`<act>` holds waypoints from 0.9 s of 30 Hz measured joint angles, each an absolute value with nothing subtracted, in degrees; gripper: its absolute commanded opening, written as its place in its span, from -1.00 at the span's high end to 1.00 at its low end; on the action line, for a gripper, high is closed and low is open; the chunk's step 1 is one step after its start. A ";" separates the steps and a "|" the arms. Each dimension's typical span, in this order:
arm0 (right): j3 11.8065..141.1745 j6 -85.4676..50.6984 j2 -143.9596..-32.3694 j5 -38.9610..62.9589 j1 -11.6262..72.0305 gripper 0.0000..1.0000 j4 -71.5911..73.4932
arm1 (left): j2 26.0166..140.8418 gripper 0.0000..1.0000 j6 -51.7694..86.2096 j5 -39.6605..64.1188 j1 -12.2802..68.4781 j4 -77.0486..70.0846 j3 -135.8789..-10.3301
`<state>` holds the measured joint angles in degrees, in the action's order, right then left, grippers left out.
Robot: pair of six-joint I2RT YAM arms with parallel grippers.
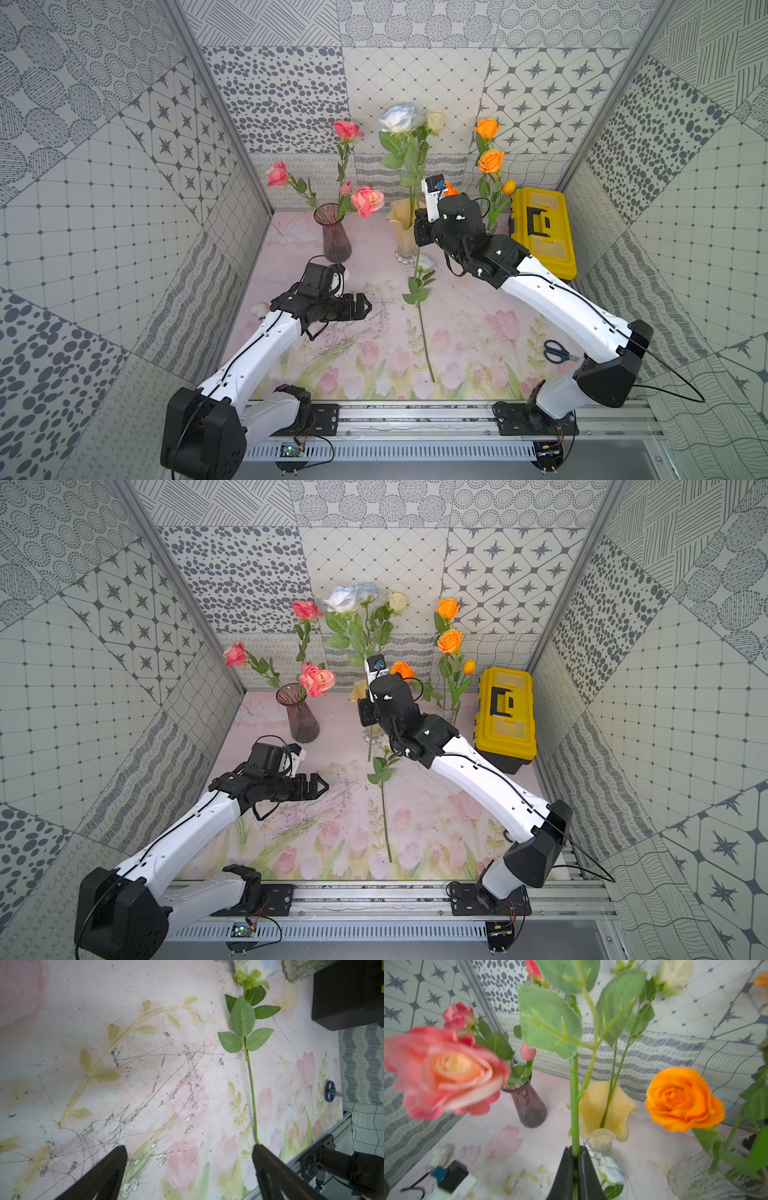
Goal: Arrange the flowers in different vases according to their variety
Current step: Pick up the flower at the center of the board, then insert the flower into the vase.
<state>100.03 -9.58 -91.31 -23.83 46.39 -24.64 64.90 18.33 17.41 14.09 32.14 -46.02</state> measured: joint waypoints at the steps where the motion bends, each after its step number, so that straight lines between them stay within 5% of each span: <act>1: 101.69 -8.49 -92.75 -24.82 45.76 1.00 -23.18 | 64.97 -0.98 18.33 17.43 14.09 32.14 -46.02; 17: 144.14 7.60 -125.54 -34.35 40.93 1.00 -13.82 | 65.54 -0.98 18.35 17.82 14.09 32.12 -46.02; 26: 144.24 6.66 -128.62 -36.71 39.46 1.00 -15.53 | 65.54 -0.98 18.35 17.93 14.09 32.12 -46.00; 27: 143.09 6.24 -128.55 -36.77 39.38 0.77 -15.44 | 65.56 -0.98 18.35 17.98 14.09 32.12 -46.00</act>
